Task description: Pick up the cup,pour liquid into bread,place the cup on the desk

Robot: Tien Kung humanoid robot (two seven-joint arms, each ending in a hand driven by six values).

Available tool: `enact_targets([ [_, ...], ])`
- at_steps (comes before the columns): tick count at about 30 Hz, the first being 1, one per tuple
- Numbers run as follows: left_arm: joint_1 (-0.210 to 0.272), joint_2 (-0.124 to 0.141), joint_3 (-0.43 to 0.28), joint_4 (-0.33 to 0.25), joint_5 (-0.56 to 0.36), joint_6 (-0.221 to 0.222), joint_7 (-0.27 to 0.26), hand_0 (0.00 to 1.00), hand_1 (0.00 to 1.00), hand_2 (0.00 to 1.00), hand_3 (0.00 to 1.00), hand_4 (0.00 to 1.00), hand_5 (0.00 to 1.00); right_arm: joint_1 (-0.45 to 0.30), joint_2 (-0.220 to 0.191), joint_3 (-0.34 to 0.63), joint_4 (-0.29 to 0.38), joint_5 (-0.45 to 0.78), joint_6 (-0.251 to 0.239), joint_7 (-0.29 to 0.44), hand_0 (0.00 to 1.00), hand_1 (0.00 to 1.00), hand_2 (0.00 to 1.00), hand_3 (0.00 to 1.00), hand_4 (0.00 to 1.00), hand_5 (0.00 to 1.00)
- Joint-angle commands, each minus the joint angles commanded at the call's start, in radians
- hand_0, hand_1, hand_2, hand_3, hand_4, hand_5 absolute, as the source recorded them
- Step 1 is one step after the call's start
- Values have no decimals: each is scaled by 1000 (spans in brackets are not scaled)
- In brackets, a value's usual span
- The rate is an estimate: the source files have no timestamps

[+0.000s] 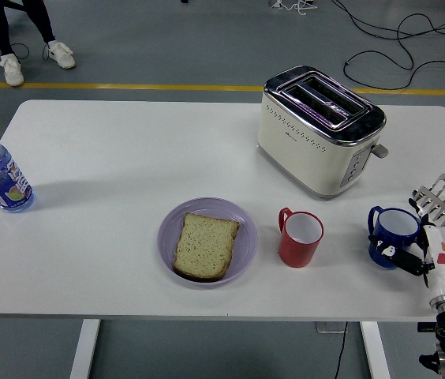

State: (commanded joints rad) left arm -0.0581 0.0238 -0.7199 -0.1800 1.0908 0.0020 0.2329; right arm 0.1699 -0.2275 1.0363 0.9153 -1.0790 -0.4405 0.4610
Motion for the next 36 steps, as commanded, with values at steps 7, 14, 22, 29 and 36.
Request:
enact_targets([
  [7,-1,0,0,0,0,0,0,655,692,712,605,345,927,0,1,13,2,-7,7,-3,711,675,902,998,944,8],
  [14,-1,1,4,0,-1,-1,0,655,692,712,605,344,926,-5,2,25,16,-6,11,4,750,709,937,998,939,2],
  [22,0,0,-1,0,6,0,1,655,692,712,605,344,927,-18,2,39,45,-19,21,-6,811,772,960,998,941,2],
  [29,5,1,-5,0,13,-1,2,655,692,712,605,344,926,-48,-10,69,135,-51,20,-20,817,788,963,998,935,2],
  [36,5,3,-3,0,13,-2,1,655,692,713,605,343,926,-75,-18,108,226,-89,9,-36,821,792,964,998,936,2],
])
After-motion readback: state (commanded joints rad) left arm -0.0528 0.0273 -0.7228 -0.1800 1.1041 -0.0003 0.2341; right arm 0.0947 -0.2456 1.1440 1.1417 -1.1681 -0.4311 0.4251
